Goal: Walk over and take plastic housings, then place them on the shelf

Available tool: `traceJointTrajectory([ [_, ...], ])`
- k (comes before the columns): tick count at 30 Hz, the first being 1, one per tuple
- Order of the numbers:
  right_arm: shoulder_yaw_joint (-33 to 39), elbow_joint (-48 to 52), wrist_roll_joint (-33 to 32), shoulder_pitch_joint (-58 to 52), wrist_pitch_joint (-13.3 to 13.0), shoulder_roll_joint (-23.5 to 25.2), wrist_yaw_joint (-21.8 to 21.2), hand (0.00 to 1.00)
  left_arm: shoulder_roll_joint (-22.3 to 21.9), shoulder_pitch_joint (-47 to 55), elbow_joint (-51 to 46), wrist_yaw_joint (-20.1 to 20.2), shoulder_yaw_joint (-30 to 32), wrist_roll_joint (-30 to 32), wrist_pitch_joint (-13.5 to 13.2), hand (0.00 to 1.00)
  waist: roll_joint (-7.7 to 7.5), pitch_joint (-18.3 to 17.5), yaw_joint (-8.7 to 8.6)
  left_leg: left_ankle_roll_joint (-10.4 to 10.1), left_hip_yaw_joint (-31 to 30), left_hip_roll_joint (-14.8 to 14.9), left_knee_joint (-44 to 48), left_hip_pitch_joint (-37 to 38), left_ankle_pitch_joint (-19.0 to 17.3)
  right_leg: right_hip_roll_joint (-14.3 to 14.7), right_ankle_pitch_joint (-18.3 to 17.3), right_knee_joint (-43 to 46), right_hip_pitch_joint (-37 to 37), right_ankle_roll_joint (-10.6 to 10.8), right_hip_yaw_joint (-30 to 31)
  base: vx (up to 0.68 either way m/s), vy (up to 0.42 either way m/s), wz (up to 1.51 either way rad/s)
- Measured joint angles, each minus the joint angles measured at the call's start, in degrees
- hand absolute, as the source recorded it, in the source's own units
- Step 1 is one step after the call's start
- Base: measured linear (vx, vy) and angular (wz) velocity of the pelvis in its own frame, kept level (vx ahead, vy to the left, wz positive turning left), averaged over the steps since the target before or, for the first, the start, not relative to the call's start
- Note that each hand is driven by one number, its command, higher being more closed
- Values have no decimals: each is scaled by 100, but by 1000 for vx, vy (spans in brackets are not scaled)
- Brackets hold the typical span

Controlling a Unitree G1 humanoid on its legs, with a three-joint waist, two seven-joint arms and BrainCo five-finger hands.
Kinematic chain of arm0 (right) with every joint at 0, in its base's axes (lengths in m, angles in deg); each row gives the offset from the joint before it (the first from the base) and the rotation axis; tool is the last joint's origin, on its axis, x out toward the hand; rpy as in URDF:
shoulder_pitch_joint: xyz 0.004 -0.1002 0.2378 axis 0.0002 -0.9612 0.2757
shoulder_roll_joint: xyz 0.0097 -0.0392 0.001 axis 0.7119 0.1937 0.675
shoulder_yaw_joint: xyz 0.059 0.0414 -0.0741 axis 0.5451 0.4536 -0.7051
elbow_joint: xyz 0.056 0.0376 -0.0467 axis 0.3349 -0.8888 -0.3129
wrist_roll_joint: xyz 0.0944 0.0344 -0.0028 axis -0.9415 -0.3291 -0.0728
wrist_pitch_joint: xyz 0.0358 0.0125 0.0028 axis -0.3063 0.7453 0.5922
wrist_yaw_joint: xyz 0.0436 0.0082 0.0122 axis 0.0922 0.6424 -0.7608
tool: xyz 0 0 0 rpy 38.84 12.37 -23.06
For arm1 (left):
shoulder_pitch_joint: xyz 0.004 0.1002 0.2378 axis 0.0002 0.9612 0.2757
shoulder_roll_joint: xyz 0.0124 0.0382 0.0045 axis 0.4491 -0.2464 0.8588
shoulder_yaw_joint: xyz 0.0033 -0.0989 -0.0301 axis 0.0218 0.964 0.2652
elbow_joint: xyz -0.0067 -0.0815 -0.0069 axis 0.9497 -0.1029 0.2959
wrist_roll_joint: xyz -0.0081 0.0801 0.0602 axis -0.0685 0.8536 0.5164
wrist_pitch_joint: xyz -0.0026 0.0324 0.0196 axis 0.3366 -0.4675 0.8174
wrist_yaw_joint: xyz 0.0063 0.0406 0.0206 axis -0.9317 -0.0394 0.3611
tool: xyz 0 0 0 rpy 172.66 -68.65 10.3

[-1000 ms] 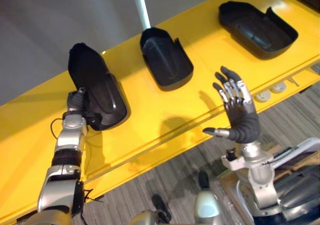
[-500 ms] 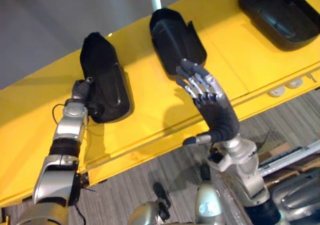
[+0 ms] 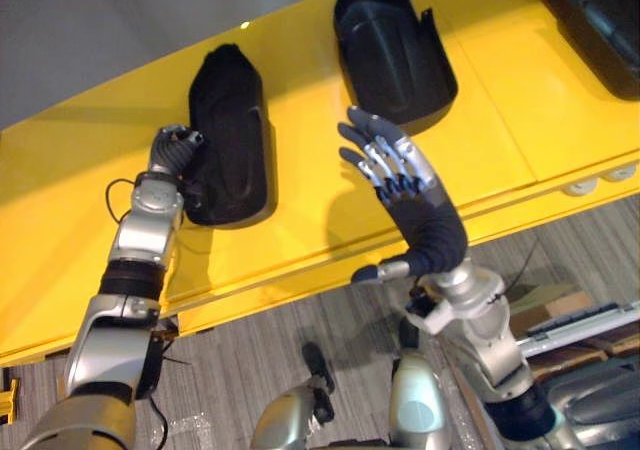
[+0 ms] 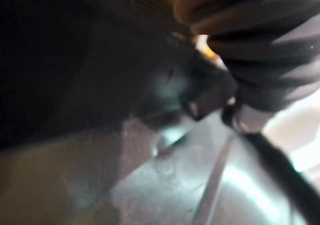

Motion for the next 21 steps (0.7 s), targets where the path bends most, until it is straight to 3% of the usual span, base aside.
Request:
traceJointTrajectory([
  [4,3,-182,95,3,-48,95,26,0,-27,-58,27,-571,7,-236,-175,0,-108,66,-32,-18,-48,15,-1,10,22,8,2,-4,42,-2,-58,-2,-10,6],
  [7,4,-197,177,3,-71,162,120,0,-80,-115,25,-1251,59,-446,-506,0,-195,117,-32,-15,-53,11,-2,8,29,6,9,-6,44,0,-64,0,0,0],
  [10,-4,-238,218,-2,-191,275,107,0,-360,-169,-141,-2014,415,-439,-1051,0,-218,131,-23,-15,-61,8,-4,4,29,6,20,-26,54,-1,-74,0,0,0],
  [12,-21,-263,242,-8,-305,358,95,0,-531,-210,-807,-2524,706,-415,-1504,0,-219,132,-8,-15,-73,10,-14,1,29,8,22,-38,65,-3,-92,12,-1,2],
  [14,-40,-262,367,0,-446,409,94,0,-594,-228,-1386,-2766,796,-354,-1832,0,-220,132,8,-15,-84,9,-20,-2,29,7,22,-44,72,-3,-105,22,-1,5],
  [15,-86,-262,531,45,-581,452,125,0,-732,-235,-2030,-2969,913,-277,-2147,0,-220,133,24,-15,-125,10,-21,3,29,6,22,-63,114,-3,-139,26,-1,10],
  [18,-265,-262,762,294,-678,529,180,0,-991,-169,-2977,-3205,969,-30,-2581,0,-225,135,71,-15,-282,28,3,8,29,6,21,-95,241,-3,-303,11,-3,23],
  [21,-325,-273,1264,914,-677,683,445,0,-1398,415,-4297,-3191,1160,183,-3157,0,-225,135,307,-28,-393,38,18,-44,53,9,21,-146,296,-4,-429,-13,-7,23],
])
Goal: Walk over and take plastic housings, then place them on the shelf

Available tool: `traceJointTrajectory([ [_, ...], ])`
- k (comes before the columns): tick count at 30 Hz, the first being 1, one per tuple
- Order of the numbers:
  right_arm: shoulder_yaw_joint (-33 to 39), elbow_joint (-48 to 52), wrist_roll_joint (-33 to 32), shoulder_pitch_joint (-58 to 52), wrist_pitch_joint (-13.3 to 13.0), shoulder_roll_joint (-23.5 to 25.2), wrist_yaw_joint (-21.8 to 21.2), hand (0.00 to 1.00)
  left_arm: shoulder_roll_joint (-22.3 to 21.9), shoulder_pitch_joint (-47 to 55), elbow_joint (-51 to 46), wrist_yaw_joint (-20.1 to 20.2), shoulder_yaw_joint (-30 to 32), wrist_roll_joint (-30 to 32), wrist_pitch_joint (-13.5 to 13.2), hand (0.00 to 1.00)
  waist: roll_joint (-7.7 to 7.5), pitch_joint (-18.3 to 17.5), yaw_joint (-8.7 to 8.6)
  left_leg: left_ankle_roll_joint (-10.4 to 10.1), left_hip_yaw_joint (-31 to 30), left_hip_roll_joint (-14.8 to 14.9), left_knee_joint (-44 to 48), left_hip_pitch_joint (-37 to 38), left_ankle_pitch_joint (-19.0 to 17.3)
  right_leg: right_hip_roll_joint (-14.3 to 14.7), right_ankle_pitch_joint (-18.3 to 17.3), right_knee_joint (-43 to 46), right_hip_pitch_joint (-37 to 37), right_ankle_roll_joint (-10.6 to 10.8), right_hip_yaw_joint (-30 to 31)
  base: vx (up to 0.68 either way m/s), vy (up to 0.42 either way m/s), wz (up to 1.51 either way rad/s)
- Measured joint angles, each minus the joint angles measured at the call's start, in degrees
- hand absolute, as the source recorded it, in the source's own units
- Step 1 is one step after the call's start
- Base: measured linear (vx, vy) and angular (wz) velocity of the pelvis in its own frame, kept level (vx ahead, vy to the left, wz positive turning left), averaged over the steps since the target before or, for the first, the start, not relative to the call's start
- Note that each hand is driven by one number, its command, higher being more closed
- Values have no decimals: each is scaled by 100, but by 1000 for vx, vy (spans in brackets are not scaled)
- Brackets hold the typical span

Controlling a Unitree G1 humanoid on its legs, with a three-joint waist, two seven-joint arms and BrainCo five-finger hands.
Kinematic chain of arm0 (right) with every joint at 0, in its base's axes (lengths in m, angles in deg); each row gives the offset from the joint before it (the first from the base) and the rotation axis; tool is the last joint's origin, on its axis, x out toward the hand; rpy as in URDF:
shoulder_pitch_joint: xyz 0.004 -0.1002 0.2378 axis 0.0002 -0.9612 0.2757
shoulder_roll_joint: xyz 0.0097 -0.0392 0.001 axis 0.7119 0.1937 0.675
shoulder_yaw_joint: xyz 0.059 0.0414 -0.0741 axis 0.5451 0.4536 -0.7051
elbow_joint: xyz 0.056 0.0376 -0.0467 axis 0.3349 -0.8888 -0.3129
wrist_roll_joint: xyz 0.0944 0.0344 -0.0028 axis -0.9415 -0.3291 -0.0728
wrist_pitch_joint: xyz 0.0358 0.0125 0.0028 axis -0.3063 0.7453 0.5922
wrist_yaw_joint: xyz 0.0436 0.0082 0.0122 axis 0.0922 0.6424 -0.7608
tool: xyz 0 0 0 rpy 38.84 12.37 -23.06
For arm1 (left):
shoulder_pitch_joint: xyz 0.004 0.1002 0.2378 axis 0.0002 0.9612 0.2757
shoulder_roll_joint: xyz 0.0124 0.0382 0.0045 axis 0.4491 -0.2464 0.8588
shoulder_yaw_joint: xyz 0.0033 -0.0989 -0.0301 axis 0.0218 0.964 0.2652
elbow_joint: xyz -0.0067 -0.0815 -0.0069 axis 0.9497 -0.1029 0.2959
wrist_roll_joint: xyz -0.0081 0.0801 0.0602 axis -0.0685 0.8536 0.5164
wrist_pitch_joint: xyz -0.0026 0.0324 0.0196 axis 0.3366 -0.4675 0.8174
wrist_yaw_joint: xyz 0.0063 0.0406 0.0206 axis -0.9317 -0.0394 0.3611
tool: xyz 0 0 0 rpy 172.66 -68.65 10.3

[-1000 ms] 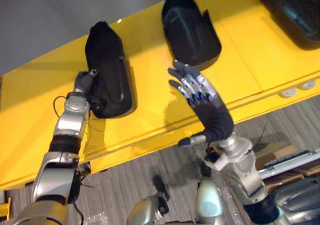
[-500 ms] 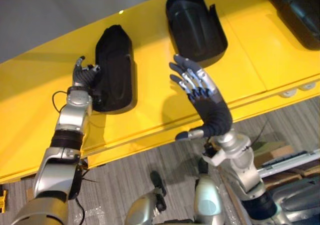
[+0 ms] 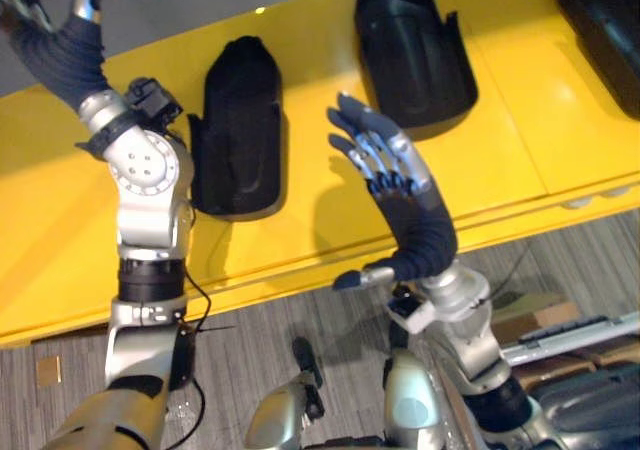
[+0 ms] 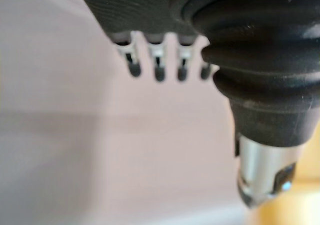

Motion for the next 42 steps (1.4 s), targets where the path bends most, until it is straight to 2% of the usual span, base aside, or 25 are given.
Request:
traceJointTrajectory([
  [2,-27,-41,236,265,4,73,179,0,-225,763,-735,129,63,13,-270,0,-4,2,119,-6,-232,15,50,-83,14,4,1,-91,137,-1,-233,-3,-4,50],
  [4,-8,-73,430,411,28,85,304,0,-521,1568,-1341,358,225,-122,-515,0,-34,8,302,-22,-347,33,73,-149,24,26,8,-167,197,-11,-381,12,-14,40],
  [5,42,-96,461,473,62,87,300,0,-685,2021,-1583,456,318,-133,-724,0,-77,37,435,-41,-466,38,78,-201,41,44,20,-234,251,-27,-487,19,-18,46],
  [7,86,-100,451,470,162,110,262,0,-851,2541,-1778,579,356,-148,-851,0,-162,86,597,-55,-625,39,75,-262,75,60,21,-312,357,-29,-675,21,-12,48],
  [8,83,-101,407,469,274,182,173,0,-938,2898,-1802,577,355,-152,-893,0,-226,99,741,-55,-675,42,77,-281,76,68,22,-331,378,-29,-738,32,-3,32],
  [10,16,-100,409,467,433,309,24,0,-1097,3404,-1787,582,348,-151,-848,0,-298,110,792,-51,-846,19,82,-353,93,58,23,-352,423,-32,-816,43,10,40],
  [12,-191,-110,436,404,906,357,-120,0,-1184,3968,-1656,623,352,-136,-543,0,-435,129,913,-54,-944,4,82,-342,91,64,24,-440,553,-32,-935,46,16,31],
  [13,-256,-140,446,389,1035,352,-133,0,-1183,4088,-1569,694,357,-139,-466,0,-475,129,944,-55,-965,6,82,-342,91,68,24,-443,565,-32,-938,38,6,18],
  [14,-352,-222,473,372,1259,350,-167,0,-1181,4332,-1410,876,363,-178,-420,0,-554,147,986,-55,-997,10,81,-345,90,74,28,-443,579,-38,-937,26,6,11],
  [15,-376,-338,466,317,1385,326,-222,0,-1179,4566,-1273,1256,349,-337,-422,0,-640,165,1035,-56,-1012,14,82,-348,89,79,33,-443,585,-45,-936,14,6,8],
  [17,-360,-415,393,148,1425,204,-321,0,-1180,4809,-1071,1706,263,-518,-461,0,-721,174,1106,-59,-1048,14,82,-349,84,82,47,-444,610,-58,-936,5,8,11],
  [18,-373,-415,295,57,1425,116,-420,0,-1181,4954,-972,1891,198,-628,-475,0,-724,176,1105,-60,-1090,25,83,-340,82,96,93,-451,648,-82,-932,-1,18,14],
  [20,-438,-412,248,53,1424,74,-543,0,-1181,5050,-905,2015,174,-667,-554,0,-726,174,1117,-63,-1088,56,86,-327,78,116,161,-453,656,-115,-923,-6,14,4],
  [23,-666,-410,72,53,1440,54,-762,0,-1160,5096,-817,2048,163,-855,-709,0,-729,173,1145,-70,-1067,62,99,-327,71,115,189,-457,657,-116,-904,-31,12,-4],
  [29,-964,-396,220,-94,1842,24,-841,0,-1052,5106,-575,2077,128,-999,-810,0,-784,141,1235,-79,-917,110,104,-329,22,143,214,-612,661,-78,-774,-33,-13,-11],
  [33,-757,-339,316,-787,2040,-222,-571,0,-906,5111,-531,2073,109,-1019,-810,0,-832,113,1229,-94,-852,205,83,-330,16,234,254,-670,652,-98,-731,-17,-28,-7],
  [38,-224,-315,360,-1665,2034,-317,-29,0,-840,5176,-531,2075,100,-1064,-829,0,-866,93,1174,-136,-739,257,79,-330,-5,288,259,-731,630,-90,-604,10,-23,-12],
  [42,3,-331,563,-1914,1951,-285,457,0,-857,5239,-539,2076,-103,-1076,-940,0,-874,88,1103,-170,-595,284,79,-346,9,308,259,-748,499,-90,-489,17,-16,-15],
])
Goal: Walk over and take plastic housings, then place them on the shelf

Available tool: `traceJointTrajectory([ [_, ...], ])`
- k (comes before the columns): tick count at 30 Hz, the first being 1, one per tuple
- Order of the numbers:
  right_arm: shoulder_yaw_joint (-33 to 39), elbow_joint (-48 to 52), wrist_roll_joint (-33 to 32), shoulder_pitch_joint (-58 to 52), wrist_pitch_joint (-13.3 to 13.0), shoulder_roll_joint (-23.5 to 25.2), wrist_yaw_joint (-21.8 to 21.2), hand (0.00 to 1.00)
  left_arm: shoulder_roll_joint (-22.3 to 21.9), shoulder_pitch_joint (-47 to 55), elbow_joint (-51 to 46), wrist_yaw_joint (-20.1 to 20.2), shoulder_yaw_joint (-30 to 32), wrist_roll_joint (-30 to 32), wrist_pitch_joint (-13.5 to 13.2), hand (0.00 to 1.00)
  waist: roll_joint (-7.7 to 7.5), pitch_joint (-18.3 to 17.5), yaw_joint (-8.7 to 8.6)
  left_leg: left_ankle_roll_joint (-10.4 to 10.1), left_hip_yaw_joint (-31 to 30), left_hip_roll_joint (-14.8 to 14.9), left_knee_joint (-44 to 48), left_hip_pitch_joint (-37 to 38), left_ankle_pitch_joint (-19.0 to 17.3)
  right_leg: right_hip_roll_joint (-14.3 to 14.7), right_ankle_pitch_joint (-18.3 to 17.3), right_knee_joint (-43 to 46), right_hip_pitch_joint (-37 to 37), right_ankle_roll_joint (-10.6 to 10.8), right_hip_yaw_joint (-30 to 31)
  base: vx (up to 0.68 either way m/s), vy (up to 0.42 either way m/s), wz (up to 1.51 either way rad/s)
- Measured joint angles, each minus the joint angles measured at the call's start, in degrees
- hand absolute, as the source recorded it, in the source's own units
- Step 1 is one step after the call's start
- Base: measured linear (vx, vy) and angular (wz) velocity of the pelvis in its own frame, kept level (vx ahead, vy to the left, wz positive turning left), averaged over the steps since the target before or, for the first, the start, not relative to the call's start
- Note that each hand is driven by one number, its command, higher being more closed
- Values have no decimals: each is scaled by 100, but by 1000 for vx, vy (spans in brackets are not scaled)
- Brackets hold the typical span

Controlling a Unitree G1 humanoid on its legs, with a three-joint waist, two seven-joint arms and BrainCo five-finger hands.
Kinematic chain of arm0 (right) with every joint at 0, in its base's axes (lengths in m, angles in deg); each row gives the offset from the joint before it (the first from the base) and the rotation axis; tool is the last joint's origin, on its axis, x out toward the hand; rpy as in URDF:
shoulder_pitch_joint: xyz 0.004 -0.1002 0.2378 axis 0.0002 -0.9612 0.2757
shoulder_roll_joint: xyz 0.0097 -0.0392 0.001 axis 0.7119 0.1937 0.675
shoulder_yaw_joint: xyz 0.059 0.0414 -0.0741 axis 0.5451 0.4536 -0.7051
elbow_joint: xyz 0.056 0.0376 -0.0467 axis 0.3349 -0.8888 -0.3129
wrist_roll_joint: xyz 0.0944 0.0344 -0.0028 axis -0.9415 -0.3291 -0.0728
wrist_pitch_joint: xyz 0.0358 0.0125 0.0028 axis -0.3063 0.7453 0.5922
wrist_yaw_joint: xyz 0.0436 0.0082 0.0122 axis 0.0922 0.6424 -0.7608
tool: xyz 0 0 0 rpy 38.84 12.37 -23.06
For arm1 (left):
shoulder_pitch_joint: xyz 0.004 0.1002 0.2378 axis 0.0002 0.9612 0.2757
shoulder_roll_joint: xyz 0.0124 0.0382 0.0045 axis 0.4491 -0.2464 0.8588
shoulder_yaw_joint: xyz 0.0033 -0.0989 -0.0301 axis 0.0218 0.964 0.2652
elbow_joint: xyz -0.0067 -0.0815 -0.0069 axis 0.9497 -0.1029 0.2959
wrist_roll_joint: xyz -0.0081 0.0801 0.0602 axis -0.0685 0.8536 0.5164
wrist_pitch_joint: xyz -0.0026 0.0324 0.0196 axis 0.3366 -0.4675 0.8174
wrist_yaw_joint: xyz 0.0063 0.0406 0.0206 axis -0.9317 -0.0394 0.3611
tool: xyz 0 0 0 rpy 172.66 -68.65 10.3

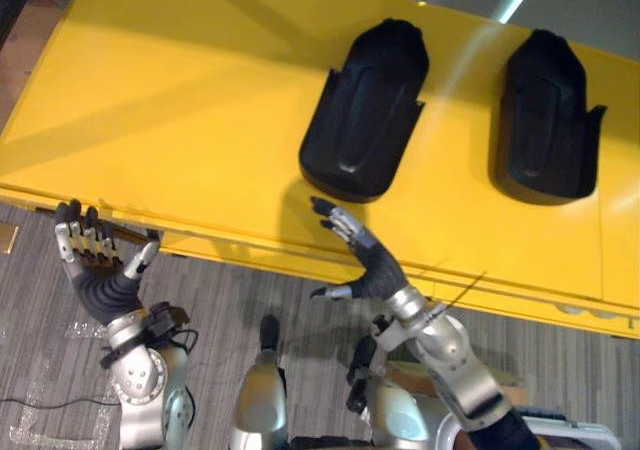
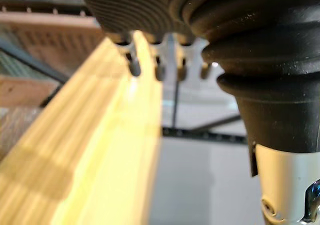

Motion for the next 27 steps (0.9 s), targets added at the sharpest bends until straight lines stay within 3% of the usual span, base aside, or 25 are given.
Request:
traceJointTrajectory([
  [7,230,-235,206,211,-349,127,373,0,-10,-18,-11,-47,-163,-174,-66,0,1,0,-117,-4,42,-9,4,1,32,-10,0,0,-30,1,36,2,-2,-4],
  [14,256,-990,217,1265,-306,328,461,0,-28,-97,-10,-46,-323,-211,-22,0,80,26,-108,-10,2,-51,8,-22,59,-40,-2,0,-31,1,5,-4,1,2],
  [19,250,-1226,218,1574,-196,343,501,0,-93,-193,-8,-32,-407,-214,63,0,247,13,-107,32,-118,-131,24,-101,90,-103,-3,2,-27,2,-124,0,14,13],
  [27,190,-1846,649,1959,-117,466,1093,0,-234,-283,-5,41,-415,-216,114,0,409,-40,-95,52,-172,-195,13,-108,111,-144,-5,25,-17,2,-157,0,4,3],
])
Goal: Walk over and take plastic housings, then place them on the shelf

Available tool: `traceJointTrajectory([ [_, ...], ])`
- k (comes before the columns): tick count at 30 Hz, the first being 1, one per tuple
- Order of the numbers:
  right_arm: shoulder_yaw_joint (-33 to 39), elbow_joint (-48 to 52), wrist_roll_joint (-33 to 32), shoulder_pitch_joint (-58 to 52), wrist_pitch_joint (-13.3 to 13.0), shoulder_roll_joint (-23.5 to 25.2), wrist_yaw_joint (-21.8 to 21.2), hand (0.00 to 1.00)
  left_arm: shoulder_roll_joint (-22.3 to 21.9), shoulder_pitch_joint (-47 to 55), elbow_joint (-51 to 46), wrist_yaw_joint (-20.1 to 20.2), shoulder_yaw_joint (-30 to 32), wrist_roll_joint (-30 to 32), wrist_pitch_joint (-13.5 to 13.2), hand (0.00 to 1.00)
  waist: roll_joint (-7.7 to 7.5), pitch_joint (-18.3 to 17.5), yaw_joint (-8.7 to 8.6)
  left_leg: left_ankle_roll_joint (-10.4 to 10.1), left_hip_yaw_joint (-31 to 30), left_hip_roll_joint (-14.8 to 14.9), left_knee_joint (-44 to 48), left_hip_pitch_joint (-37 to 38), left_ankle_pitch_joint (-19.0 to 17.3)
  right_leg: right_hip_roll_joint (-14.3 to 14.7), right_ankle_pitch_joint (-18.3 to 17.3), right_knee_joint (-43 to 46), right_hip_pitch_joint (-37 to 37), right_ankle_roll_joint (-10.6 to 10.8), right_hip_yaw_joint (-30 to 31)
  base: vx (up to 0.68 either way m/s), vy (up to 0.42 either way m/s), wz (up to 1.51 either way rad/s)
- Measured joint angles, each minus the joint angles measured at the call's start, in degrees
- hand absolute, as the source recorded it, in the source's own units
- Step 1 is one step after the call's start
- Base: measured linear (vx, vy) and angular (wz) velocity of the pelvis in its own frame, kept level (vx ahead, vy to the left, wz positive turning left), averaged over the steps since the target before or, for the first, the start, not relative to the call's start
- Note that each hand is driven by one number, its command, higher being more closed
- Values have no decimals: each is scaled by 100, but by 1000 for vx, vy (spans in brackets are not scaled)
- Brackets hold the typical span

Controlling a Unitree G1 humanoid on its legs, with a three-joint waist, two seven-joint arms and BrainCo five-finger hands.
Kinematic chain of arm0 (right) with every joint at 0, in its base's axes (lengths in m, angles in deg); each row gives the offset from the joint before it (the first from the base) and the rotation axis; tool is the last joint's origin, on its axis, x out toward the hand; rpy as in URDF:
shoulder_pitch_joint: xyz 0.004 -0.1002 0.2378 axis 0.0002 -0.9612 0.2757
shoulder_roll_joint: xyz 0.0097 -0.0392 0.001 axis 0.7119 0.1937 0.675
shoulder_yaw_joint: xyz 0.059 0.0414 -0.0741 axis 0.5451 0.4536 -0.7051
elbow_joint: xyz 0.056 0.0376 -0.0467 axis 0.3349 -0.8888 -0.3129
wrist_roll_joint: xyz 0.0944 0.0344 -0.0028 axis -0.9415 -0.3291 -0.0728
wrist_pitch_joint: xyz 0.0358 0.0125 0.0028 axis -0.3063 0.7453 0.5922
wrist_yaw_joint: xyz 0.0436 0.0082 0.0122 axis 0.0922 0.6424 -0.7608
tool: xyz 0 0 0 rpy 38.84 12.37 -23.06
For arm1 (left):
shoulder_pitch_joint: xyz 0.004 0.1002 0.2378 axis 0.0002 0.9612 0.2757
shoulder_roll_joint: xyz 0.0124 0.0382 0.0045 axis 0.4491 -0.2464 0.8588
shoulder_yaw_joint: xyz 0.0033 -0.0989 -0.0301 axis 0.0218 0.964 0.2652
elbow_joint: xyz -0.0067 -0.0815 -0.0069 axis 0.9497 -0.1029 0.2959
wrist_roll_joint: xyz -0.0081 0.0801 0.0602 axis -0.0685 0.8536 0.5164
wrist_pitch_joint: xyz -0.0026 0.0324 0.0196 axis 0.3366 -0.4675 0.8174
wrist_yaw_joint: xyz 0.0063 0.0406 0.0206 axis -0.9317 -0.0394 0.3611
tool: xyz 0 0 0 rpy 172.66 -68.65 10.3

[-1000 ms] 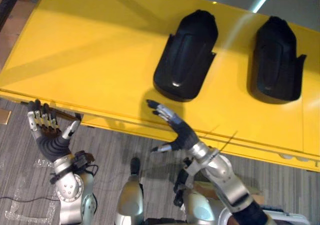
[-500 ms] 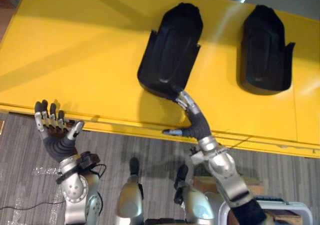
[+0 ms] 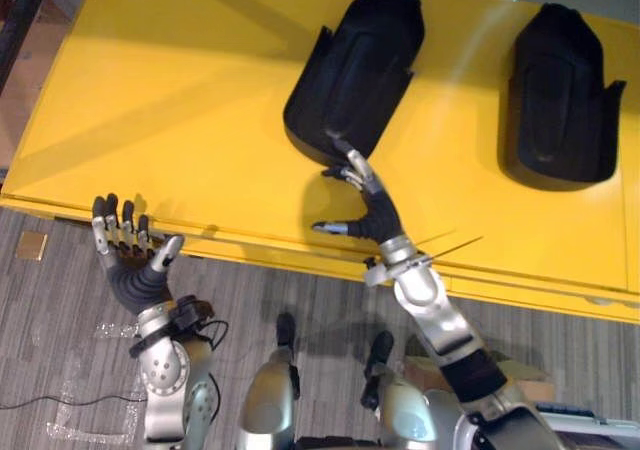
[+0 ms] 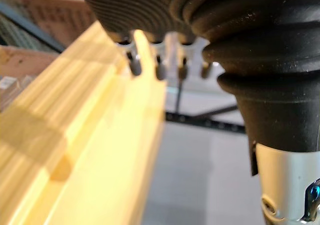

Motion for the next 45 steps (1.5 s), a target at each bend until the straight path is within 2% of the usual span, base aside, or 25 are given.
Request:
traceJointTrajectory([
  [6,46,146,3,-110,41,-1,105,0,-2,8,0,13,0,-3,0,0,19,-10,-59,16,-9,-43,-12,51,12,-42,-1,0,67,0,-27,-3,4,1],
  [10,175,1320,-9,-595,6,-65,83,0,-4,58,-12,38,1,20,-2,0,18,-10,-75,4,48,-46,-29,115,-20,-49,-1,0,92,1,10,1,6,-6],
  [13,378,2058,-220,-935,-124,-117,105,0,-3,55,-202,157,9,147,-6,0,20,-86,-98,17,178,-30,-36,180,-39,-47,2,-7,90,5,64,8,-1,-17],
  [16,993,2363,-678,-1566,-370,-124,121,0,2,65,-408,268,31,416,-6,0,17,-440,-135,29,284,-17,-47,267,-59,-42,12,-28,109,21,154,48,0,-21],
  [18,1782,2649,-1021,-2105,-733,-110,171,0,17,59,-573,392,138,569,5,0,29,-655,-278,23,403,-13,-57,527,-148,-44,17,-101,323,28,224,64,11,-30],
  [20,2351,2830,-1027,-2343,-943,-92,371,0,21,53,-562,427,303,564,52,0,24,-886,-364,11,636,-1,-62,636,-247,-43,21,-167,314,41,436,19,21,-57],
  [21,2821,2951,-1163,-2477,-960,-76,363,0,31,-8,-557,478,412,564,188,0,60,-1007,-501,-1,789,0,-84,700,-288,-42,51,-234,307,90,557,11,17,-61],
  [22,2898,2958,-1187,-2493,-958,-75,358,0,32,-27,-552,502,429,559,217,0,66,-1011,-527,-1,821,0,-105,727,-288,-41,53,-238,308,94,593,-17,8,-52],
  [24,3426,2946,-1387,-2660,-933,-84,277,0,124,-283,-314,846,479,382,495,0,183,-1092,-747,-9,1027,-1,-252,827,-293,-29,68,-287,273,122,781,-51,-1,-41],
  [25,3526,2937,-1437,-2690,-928,-92,215,0,190,-382,-173,929,472,271,585,0,223,-1116,-790,-18,1083,3,-260,835,-287,-22,72,-301,252,128,820,-32,-9,-38],
  [27,3695,2885,-1692,-2721,-927,-198,-31,0,540,-1050,802,1005,488,279,860,0,337,-1183,-969,-43,1281,25,-318,916,-252,27,111,-306,150,137,1027,1,-14,-41],
  [30,3774,2755,-1745,-2710,-921,-415,-316,0,1002,-1884,1893,1045,536,44,1159,0,349,-1191,-1107,-37,1439,77,-318,907,-229,93,155,-283,8,107,1199,-3,-30,-32],
  [31,3791,2662,-1757,-2706,-902,-569,-472,0,1255,-2330,2588,1020,564,-83,1307,0,342,-1186,-1206,-46,1529,96,-321,897,-223,150,183,-279,-66,101,1301,-2,-42,-40],
  [33,3793,2598,-1758,-2652,-870,-693,-580,0,1408,-2652,3185,1021,687,-315,1359,0,349,-1163,-1318,-47,1599,105,-321,894,-224,150,186,-255,-143,100,1415,10,-31,-28],
  [35,3842,2453,-1778,-2541,-868,-846,-699,0,1534,-3068,3763,900,909,-600,1395,0,358,-1018,-1473,-48,1670,104,-320,890,-225,168,185,-185,-226,99,1487,8,-8,-18],
  [38,3842,2431,-1811,-2375,-868,-988,-795,0,1811,-3439,4257,560,1063,-627,1394,0,353,-753,-1527,-47,1786,101,-312,888,-226,192,185,-115,-341,99,1628,-24,-15,-21],
  [39,3840,2430,-1830,-2309,-865,-1058,-810,0,1918,-3660,4468,318,1187,-617,1392,0,355,-616,-1543,-47,1812,102,-307,889,-225,197,185,-95,-360,99,1652,-35,-12,-11],
  [41,3822,2429,-1904,-2280,-861,-1098,-850,0,2044,-3757,4572,105,1207,-614,1389,0,348,-554,-1546,-47,1863,108,-307,879,-225,206,185,-89,-389,99,1683,-17,-7,-6],
  [42,3820,2429,-1936,-2280,-860,-1103,-881,0,2170,-3831,4634,-286,1216,-606,1384,0,346,-549,-1559,-47,1875,113,-297,805,-225,217,185,-76,-476,99,1737,-4,-8,-4],
  [45,3701,2429,-1940,-2283,-855,-1103,-879,0,2239,-3963,4711,-912,1384,-558,1212,0,304,-451,-1609,-45,1872,121,-296,755,-224,225,186,-40,-545,97,1748,0,0,0],
])
